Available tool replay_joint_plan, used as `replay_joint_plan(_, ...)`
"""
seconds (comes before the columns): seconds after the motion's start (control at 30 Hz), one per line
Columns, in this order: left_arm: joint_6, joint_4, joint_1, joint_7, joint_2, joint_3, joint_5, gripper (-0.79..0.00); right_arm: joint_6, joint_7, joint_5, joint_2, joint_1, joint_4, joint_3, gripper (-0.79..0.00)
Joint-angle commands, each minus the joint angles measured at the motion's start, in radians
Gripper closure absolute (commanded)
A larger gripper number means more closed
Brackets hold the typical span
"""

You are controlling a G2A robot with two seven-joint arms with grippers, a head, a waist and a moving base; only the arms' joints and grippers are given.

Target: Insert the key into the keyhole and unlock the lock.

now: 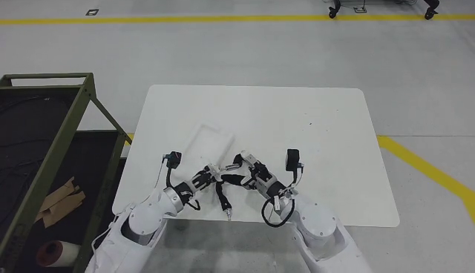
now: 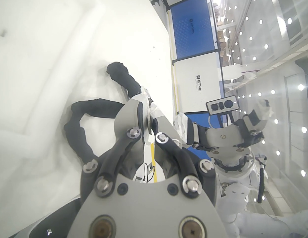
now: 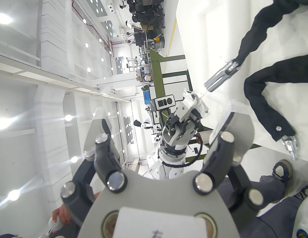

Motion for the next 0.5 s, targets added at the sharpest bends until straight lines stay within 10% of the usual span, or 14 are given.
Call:
replay_joint_plan(0.0,0.018,0.004,-0.007,-0.014,-0.001,0.004,-0.002,0.000,-0.004,0.001,0.003,0.000,0.000,-0.001,0.003,-0.785)
replay_joint_plan(0.07,0.030,0.005,-0.012,-0.030,-0.002,0.010,-0.006,-0.135,-0.008,0.003,0.005,0.001,-0.001,-0.001,0.004,-0.785)
replay_joint_plan(0.1,0.047,0.009,-0.018,-0.046,-0.002,0.014,-0.011,-0.363,-0.011,0.005,0.006,0.001,-0.001,-0.001,0.005,-0.785)
replay_joint_plan(0.13,0.063,0.012,-0.023,-0.052,-0.003,0.017,-0.010,-0.785,-0.012,0.007,0.010,0.001,-0.001,0.000,0.005,-0.785)
replay_joint_plan(0.47,0.071,-0.034,-0.011,-0.082,0.001,-0.012,-0.048,-0.785,-0.012,0.008,0.010,0.001,-0.001,0.000,0.005,-0.785)
